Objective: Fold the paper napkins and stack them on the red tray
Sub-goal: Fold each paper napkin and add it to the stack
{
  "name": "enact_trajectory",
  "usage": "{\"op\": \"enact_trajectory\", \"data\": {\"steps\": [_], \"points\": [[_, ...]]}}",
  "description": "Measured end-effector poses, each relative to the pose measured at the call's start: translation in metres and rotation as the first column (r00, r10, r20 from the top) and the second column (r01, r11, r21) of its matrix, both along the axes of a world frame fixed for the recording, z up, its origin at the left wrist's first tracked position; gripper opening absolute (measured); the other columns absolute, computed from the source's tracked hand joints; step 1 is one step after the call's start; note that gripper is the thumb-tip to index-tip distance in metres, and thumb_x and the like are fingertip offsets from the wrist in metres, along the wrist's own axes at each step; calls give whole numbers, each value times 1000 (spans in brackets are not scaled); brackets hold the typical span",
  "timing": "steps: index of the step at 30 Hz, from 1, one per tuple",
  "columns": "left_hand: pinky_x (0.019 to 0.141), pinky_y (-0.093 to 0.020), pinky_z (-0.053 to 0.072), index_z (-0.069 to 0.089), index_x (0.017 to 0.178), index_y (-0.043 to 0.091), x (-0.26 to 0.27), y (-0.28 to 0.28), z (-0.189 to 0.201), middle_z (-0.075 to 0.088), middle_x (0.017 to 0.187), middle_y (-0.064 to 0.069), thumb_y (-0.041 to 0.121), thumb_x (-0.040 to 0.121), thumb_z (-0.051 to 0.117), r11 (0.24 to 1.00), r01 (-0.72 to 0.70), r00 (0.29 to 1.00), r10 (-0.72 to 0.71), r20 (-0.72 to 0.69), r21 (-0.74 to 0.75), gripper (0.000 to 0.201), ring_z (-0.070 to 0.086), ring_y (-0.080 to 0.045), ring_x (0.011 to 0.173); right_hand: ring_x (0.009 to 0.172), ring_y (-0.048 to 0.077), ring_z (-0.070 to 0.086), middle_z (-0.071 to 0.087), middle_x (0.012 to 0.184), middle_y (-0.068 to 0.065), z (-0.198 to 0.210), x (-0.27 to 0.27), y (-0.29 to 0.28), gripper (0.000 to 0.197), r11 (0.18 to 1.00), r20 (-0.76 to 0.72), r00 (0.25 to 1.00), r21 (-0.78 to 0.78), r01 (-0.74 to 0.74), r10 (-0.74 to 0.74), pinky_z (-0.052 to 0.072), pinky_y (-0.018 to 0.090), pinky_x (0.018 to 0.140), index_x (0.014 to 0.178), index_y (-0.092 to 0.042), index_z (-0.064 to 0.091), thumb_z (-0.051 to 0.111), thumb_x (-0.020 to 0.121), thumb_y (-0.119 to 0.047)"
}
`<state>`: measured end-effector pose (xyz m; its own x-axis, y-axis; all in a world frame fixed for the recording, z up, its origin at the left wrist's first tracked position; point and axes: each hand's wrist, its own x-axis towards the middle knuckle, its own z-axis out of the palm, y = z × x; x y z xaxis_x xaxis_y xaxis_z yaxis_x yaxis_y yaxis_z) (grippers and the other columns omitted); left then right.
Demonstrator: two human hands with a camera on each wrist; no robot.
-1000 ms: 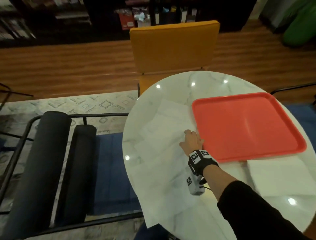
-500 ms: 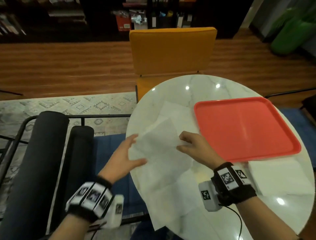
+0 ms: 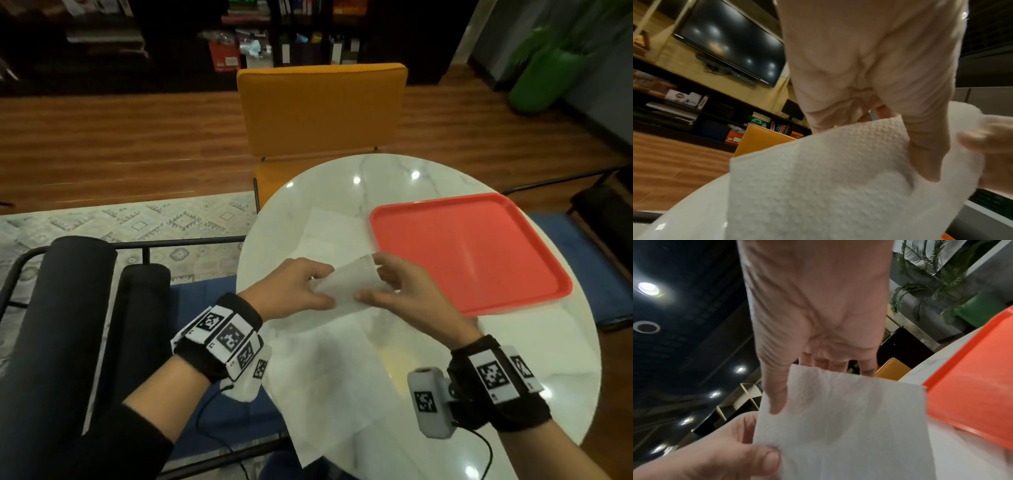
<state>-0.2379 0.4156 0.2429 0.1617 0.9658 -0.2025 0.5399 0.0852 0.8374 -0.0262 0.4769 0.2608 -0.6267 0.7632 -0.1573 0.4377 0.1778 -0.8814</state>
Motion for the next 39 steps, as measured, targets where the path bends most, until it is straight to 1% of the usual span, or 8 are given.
{"op": "enact_trajectory", "data": {"steps": [2, 4, 9, 14, 18, 24, 32, 39], "points": [[62, -25, 38, 66, 82, 11, 0, 0, 0, 64, 78, -9, 24, 77, 73, 1000, 6, 999, -6, -32, 14, 16, 57, -20, 73, 64, 16, 60, 68, 71, 1, 4, -2, 2, 11, 997, 4, 1000, 78, 30, -31, 48, 34, 59, 84, -18, 68, 72, 79, -27], [63, -21, 41, 65, 79, 16, -9, -5, -2, 64, 74, 2, 22, 77, 75, 1000, -26, 999, 25, -22, -13, 11, 57, -10, 68, 74, 39, 59, 66, 81, 23, 0, 2, 4, 34, 992, 29, 997, 107, 66, -70, 48, 51, 66, 87, -7, 67, 67, 76, -39], [80, -23, 50, 70, 87, 16, -37, -30, -12, 72, 90, 2, 20, 78, 76, 982, -128, 983, 144, 116, -138, 12, 66, -9, 87, 83, 17, 70, 75, 91, 6, -5, 30, -3, 12, 985, -26, 988, -75, 153, -155, 55, 34, 74, 96, -11, 72, 68, 84, -12], [80, -22, 54, 73, 90, 16, -42, -49, -14, 73, 99, -5, 30, 65, 84, 952, -180, 895, 264, 361, -249, 30, 69, -16, 90, 87, 17, 71, 75, 96, 3, -4, 40, -17, 21, 944, -74, 989, -314, 99, -128, 57, 26, 72, 104, -11, 70, 67, 84, -6], [82, -35, 54, 72, 89, 16, -47, -46, -41, 74, 95, -11, 30, 67, 81, 913, -248, 892, 346, 291, -325, 28, 69, -23, 86, 91, 25, 71, 74, 101, 7, -29, 37, -12, 24, 901, -11, 996, -428, 73, -86, 58, 35, 72, 111, -10, 66, 64, 87, -6], [77, -30, 50, 69, 80, 21, -35, -27, -95, 68, 81, 2, 18, 81, 73, 913, -280, 956, 293, -2, -297, 4, 62, -17, 79, 76, 16, 61, 66, 85, 4, -88, 18, 16, 10, 951, 343, 938, -301, 69, 41, 49, 28, 63, 88, -15, 66, 70, 80, -10], [72, -26, 43, 71, 85, 20, -22, -21, -110, 66, 85, 3, 17, 82, 71, 916, -399, 916, 396, -63, -49, 5, 53, -12, 75, 75, 8, 63, 69, 78, -4, -107, 14, 23, 5, 989, 329, 932, 53, 140, -150, 42, 6, 65, 80, -15, 70, 72, 79, -11], [83, -33, 48, 69, 79, 24, -26, -74, -125, 63, 82, 7, 18, 79, 74, 944, -329, 927, 327, -184, 19, 8, 59, -10, 83, 79, 10, 60, 66, 79, -18, -120, 41, -36, 7, 966, 355, 933, 257, -39, -57, 46, 42, 81, 80, -31, 68, 71, 78, -25]]}}
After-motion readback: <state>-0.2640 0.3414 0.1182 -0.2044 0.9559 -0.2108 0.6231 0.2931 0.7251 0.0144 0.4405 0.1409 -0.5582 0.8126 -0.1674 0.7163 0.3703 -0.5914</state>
